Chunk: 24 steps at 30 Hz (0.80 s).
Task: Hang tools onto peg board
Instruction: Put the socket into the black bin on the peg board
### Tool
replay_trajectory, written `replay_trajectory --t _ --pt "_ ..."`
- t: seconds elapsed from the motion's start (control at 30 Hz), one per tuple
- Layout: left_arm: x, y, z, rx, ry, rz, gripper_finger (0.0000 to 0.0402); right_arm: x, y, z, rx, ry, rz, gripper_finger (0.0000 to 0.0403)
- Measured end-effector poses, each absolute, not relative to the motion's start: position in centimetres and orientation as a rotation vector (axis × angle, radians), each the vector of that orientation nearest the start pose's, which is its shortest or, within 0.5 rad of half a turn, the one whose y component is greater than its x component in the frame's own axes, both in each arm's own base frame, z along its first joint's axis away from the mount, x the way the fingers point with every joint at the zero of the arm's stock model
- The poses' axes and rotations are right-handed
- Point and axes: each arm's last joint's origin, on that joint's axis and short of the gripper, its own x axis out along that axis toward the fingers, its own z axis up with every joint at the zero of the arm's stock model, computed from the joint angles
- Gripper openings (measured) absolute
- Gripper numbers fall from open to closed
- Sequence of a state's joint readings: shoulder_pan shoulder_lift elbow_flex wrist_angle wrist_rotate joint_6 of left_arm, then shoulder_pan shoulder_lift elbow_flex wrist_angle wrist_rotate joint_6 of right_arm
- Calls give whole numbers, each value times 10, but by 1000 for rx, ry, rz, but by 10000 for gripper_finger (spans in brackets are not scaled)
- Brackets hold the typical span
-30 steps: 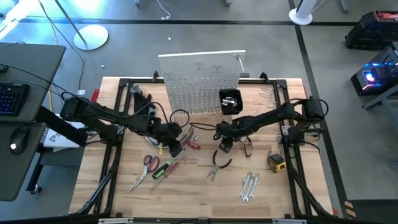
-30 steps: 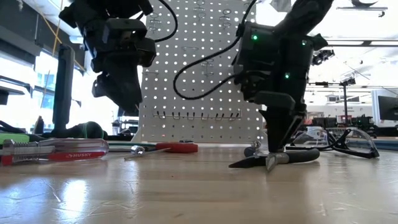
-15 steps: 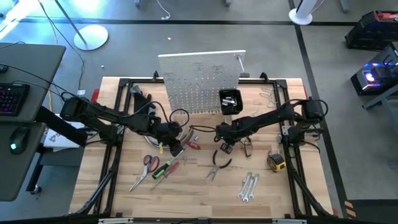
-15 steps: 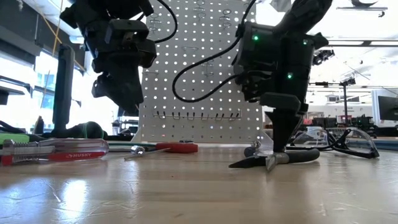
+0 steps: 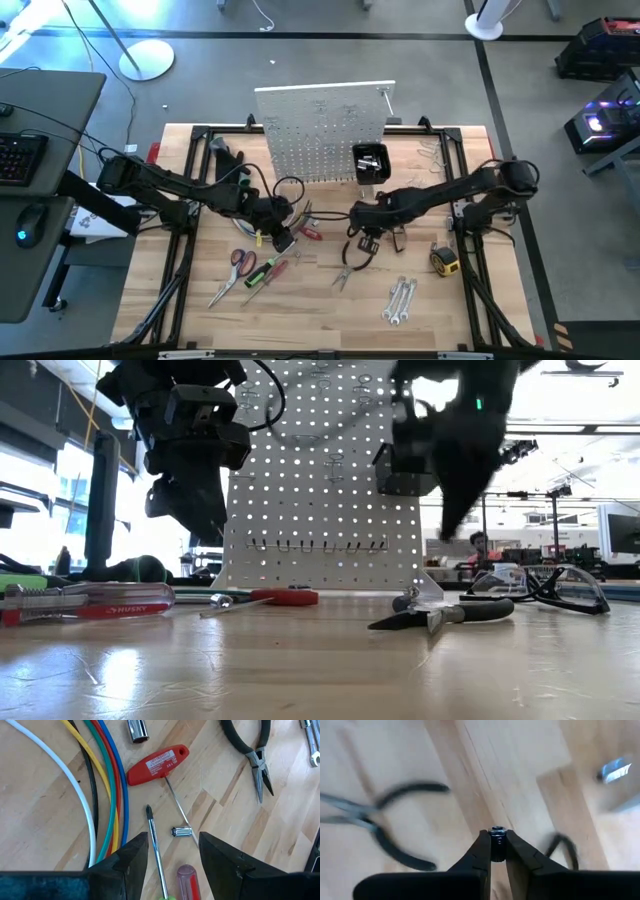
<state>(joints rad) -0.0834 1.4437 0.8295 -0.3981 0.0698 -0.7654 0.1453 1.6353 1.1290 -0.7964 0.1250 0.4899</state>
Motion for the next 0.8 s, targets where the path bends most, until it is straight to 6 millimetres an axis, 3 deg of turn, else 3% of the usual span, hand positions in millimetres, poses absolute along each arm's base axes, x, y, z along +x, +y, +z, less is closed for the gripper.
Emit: replay_trajectory --t 0.13,0.27,0.43,0.63,0.8 --pt "271 -25 191 -680 1015 248 167 311 49 256 184 1044 -265 23" --pt "272 -25 191 -679 1014 246 167 314 41 303 99 861 -391 23" --pt "272 -26 192 -698 1024 219 167 294 31 357 49 719 -620 23" --pt "272 -26 192 -696 1017 219 167 265 -2 366 114 727 -901 23" --pt "274 -26 193 -672 994 201 167 271 -37 351 233 747 -922 23"
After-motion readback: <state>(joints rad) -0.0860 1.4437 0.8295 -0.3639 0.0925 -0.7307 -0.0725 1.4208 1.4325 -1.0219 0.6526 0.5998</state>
